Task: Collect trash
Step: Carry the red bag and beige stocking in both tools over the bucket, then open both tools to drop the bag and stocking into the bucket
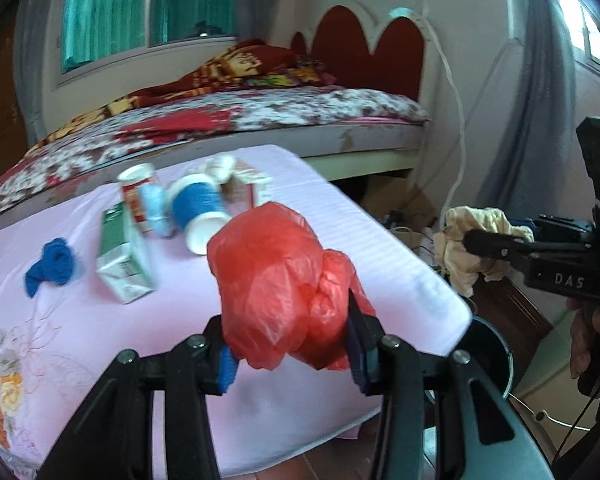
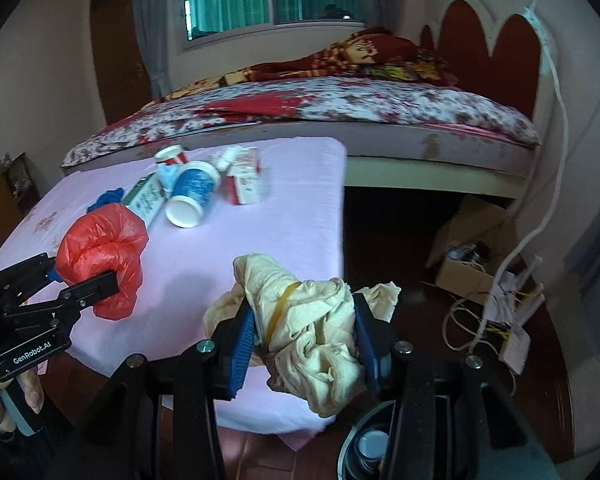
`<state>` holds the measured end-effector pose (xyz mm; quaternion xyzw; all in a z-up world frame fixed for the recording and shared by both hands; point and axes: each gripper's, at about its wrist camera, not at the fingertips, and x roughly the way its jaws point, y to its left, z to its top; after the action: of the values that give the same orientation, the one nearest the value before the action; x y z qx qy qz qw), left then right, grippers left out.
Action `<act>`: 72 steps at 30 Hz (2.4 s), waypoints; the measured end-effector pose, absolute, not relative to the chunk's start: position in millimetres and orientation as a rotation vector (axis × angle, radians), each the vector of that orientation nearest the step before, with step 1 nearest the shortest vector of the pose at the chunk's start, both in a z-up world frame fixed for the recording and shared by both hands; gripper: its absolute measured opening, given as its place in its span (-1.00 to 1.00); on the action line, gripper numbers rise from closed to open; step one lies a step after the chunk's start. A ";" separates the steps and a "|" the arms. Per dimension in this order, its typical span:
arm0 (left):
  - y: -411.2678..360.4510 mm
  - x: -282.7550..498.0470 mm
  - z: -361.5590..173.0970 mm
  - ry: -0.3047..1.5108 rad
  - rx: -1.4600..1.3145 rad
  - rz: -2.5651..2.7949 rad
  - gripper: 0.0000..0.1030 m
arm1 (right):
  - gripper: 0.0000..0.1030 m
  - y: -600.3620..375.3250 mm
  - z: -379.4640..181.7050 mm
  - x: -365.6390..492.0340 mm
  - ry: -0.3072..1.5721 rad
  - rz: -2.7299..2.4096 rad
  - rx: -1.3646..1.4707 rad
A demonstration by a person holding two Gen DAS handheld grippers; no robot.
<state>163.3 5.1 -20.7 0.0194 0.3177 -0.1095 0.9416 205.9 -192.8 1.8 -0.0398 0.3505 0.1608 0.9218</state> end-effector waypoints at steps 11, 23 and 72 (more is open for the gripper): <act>-67.1 154.5 -25.5 0.661 0.077 -0.357 -0.13 | -0.07 -271.3 -8.2 175.2 0.746 0.223 -0.040; -135.3 138.4 -40.0 0.700 0.126 -0.490 -0.13 | -0.07 -346.3 -36.8 142.5 0.803 0.126 -0.001; -201.4 140.3 -118.3 0.919 0.150 -0.532 0.79 | 0.98 -412.9 -124.0 148.3 1.035 -0.012 0.050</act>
<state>140.3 -201.4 -118.3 0.0715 0.4377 -0.2536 0.8597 148.3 -412.9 -124.0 0.0241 0.4947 -0.0055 0.8687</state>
